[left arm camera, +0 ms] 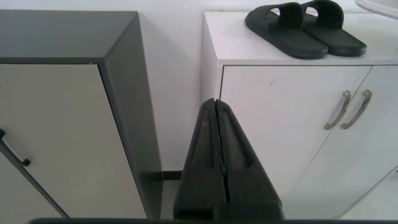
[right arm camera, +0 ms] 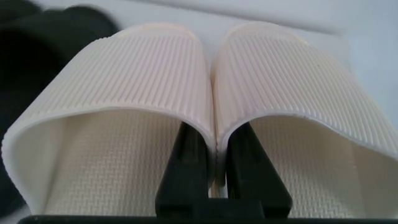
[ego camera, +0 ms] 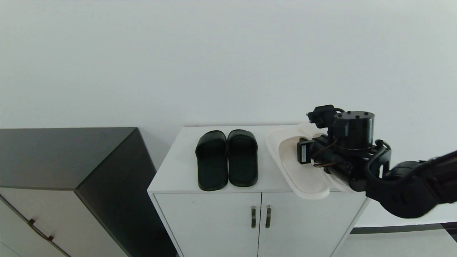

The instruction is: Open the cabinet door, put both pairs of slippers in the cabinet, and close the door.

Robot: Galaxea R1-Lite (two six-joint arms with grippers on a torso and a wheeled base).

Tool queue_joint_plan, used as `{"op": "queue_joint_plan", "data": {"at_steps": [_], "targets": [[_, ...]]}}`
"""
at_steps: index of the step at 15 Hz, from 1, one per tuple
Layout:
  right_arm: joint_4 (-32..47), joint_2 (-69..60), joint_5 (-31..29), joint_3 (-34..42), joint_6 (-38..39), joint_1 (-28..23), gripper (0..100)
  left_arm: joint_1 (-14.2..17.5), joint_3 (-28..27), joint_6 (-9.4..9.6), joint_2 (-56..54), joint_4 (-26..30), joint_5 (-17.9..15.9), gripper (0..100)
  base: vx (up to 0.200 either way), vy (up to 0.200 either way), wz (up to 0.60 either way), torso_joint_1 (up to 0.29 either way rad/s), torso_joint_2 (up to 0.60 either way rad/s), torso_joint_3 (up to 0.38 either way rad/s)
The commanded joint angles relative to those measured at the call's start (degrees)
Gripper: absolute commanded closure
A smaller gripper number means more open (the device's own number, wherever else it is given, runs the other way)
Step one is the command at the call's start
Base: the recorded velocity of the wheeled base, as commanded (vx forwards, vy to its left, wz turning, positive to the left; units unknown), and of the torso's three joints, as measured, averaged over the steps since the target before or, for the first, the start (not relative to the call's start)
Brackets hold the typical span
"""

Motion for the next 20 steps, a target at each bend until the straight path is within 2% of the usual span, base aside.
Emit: {"op": "queue_joint_plan", "data": {"at_steps": [1,4,6,9,15,20], "targets": [[0.13,-11.78,4.43,10.14,-0.18,3.98,100,0.01,0.0,-0.01,0.08,-0.02,-0.06,100,0.0,0.0,0.0,0.0,0.0,0.0],[0.13,-20.22,9.61,19.1,0.26,8.64,100,0.01,0.0,0.16,0.08,-0.02,-0.06,100,0.0,0.0,0.0,0.0,0.0,0.0],[0.31,-21.89,11.11,21.83,2.28,11.1,100,0.01,0.0,0.16,0.08,-0.02,-0.06,100,0.0,0.0,0.0,0.0,0.0,0.0],[0.22,-20.48,11.19,22.44,2.99,12.15,100,0.01,0.0,0.25,0.08,-0.02,-0.06,100,0.0,0.0,0.0,0.0,0.0,0.0],[0.13,-20.48,12.07,23.32,2.99,12.85,100,0.01,0.0,0.16,0.08,-0.02,-0.06,100,-0.2,0.0,0.0,0.002,0.0,0.002],[0.13,-21.1,13.83,25.26,2.9,12.85,100,0.01,0.0,0.16,0.08,-0.02,-0.06,100,0.0,0.0,0.0,0.0,0.0,0.0]]}}
